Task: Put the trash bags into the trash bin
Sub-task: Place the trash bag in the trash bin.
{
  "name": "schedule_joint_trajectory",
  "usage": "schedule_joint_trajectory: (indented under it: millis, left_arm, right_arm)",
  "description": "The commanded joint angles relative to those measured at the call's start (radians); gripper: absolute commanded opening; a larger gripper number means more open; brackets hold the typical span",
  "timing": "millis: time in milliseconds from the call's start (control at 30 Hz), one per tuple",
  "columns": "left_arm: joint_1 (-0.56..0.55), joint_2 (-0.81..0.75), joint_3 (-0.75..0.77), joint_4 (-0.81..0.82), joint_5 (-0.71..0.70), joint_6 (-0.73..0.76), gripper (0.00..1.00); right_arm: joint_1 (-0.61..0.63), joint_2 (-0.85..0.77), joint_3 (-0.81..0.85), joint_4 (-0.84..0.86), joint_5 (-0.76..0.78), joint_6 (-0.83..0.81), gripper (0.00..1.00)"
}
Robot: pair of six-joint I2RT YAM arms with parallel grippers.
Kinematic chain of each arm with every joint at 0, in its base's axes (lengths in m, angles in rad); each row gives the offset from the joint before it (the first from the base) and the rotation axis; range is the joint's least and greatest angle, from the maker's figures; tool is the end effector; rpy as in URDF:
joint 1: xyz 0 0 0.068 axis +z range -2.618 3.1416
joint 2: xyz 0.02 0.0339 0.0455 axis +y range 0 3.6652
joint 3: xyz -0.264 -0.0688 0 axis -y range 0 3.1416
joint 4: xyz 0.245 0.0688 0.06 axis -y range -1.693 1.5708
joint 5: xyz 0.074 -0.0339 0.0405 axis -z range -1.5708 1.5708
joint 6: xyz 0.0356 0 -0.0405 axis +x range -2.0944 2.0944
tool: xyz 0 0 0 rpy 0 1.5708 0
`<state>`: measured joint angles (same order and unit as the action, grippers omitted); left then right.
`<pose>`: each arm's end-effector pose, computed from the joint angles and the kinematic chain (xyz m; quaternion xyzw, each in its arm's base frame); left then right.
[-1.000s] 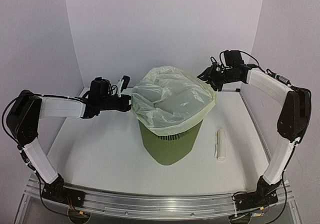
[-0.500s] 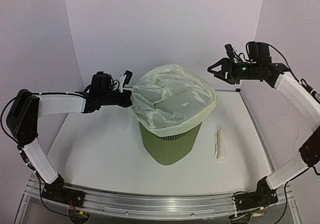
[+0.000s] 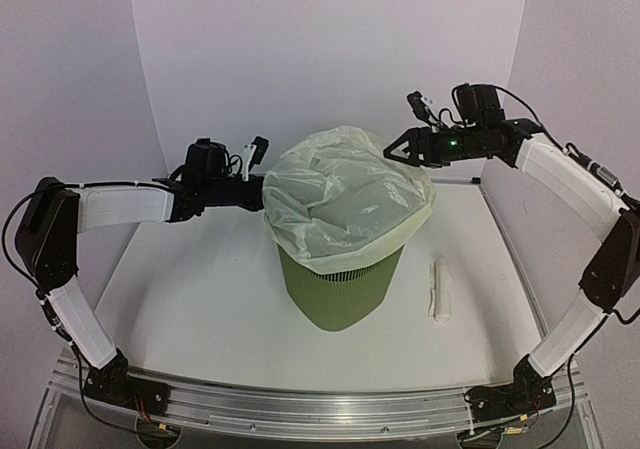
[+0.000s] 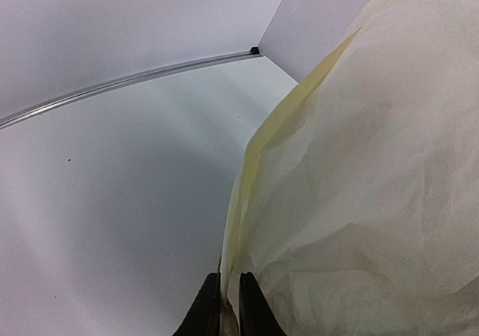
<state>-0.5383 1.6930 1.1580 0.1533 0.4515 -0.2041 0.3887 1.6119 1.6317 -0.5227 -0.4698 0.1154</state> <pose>0.3285 -0.2143 0.2627 0.2579 0.7753 -0.3708 0.4415 0.3338 0.1541 0.3912 -0.2314 0.8132 0.3175 0.4294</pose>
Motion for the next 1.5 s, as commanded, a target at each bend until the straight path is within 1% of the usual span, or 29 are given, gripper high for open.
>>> schedule_joint_trajectory:
  millis: [0, 100, 133, 167, 233, 267, 333, 433, 533, 633, 700, 800, 933, 1033, 1167, 1233, 1333, 1367, 1400, 1467]
  left_arm:
    - [-0.006, 0.014, 0.055, -0.010, -0.002, 0.024, 0.08]
    - [-0.008, 0.018, 0.057, -0.009, -0.001, 0.024, 0.08]
    - [-0.008, 0.018, 0.059, -0.008, -0.001, 0.025, 0.08]
    - [-0.009, 0.019, 0.060, -0.008, -0.001, 0.027, 0.08]
    - [-0.009, 0.020, 0.063, -0.009, -0.002, 0.029, 0.08]
    - [-0.009, 0.021, 0.063, -0.009, -0.005, 0.030, 0.08]
    - [-0.009, 0.023, 0.063, -0.006, -0.010, 0.032, 0.07]
    - [-0.010, 0.028, 0.061, 0.000, -0.010, 0.032, 0.05]
    - [-0.009, 0.032, 0.055, -0.001, -0.016, 0.028, 0.01]
    - [-0.009, 0.021, 0.034, 0.001, -0.021, 0.025, 0.00]
    - [-0.010, 0.012, 0.022, 0.004, -0.024, 0.024, 0.00]
    - [-0.009, 0.006, 0.011, 0.002, -0.034, 0.020, 0.00]
    - [-0.009, 0.015, 0.013, -0.002, -0.048, 0.005, 0.00]
    - [-0.009, 0.022, 0.013, 0.005, -0.050, -0.008, 0.00]
    - [-0.009, 0.028, 0.007, 0.014, -0.057, -0.014, 0.00]
    - [-0.009, 0.030, 0.005, 0.011, -0.070, -0.014, 0.00]
    - [-0.009, 0.023, 0.004, 0.009, -0.096, -0.011, 0.00]
    - [-0.009, 0.021, 0.005, 0.007, -0.108, -0.009, 0.00]
    - [-0.008, 0.019, 0.005, 0.004, -0.133, -0.009, 0.00]
    - [-0.009, 0.012, 0.002, 0.001, -0.173, -0.006, 0.00]
  right_arm:
    - [0.017, 0.029, 0.080, 0.000, 0.083, -0.058, 0.60]
    - [0.031, 0.048, 0.090, -0.003, 0.152, -0.064, 0.52]
    - [0.033, 0.053, 0.094, -0.004, 0.165, -0.065, 0.45]
    - [0.034, 0.059, 0.095, -0.003, 0.166, -0.066, 0.36]
    - [0.033, 0.069, 0.099, -0.004, 0.170, -0.050, 0.08]
    - [0.033, 0.073, 0.100, -0.003, 0.170, -0.043, 0.01]
    - [0.034, 0.085, 0.097, -0.005, 0.163, -0.011, 0.00]
    - [0.032, 0.109, 0.089, -0.026, 0.194, 0.094, 0.00]
    - [0.024, 0.144, 0.098, -0.142, 0.233, 0.188, 0.00]
    - [0.017, 0.114, -0.006, -0.167, 0.250, 0.233, 0.00]
    - [0.015, 0.087, -0.061, -0.166, 0.264, 0.231, 0.00]
    - [0.016, 0.050, -0.125, -0.149, 0.231, 0.210, 0.00]
    - [0.016, 0.017, -0.226, -0.050, 0.213, 0.205, 0.00]
    - [0.016, 0.001, -0.309, 0.070, 0.196, 0.187, 0.00]
    - [0.016, -0.009, -0.375, 0.222, 0.192, 0.140, 0.01]
    - [0.015, -0.013, -0.393, 0.284, 0.221, 0.093, 0.05]
    - [0.016, -0.024, -0.416, 0.340, 0.316, 0.037, 0.06]
    - [0.015, -0.034, -0.425, 0.366, 0.351, 0.028, 0.08]
    - [0.016, -0.046, -0.448, 0.401, 0.384, 0.019, 0.14]
    - [0.015, -0.076, -0.482, 0.440, 0.448, -0.002, 0.21]
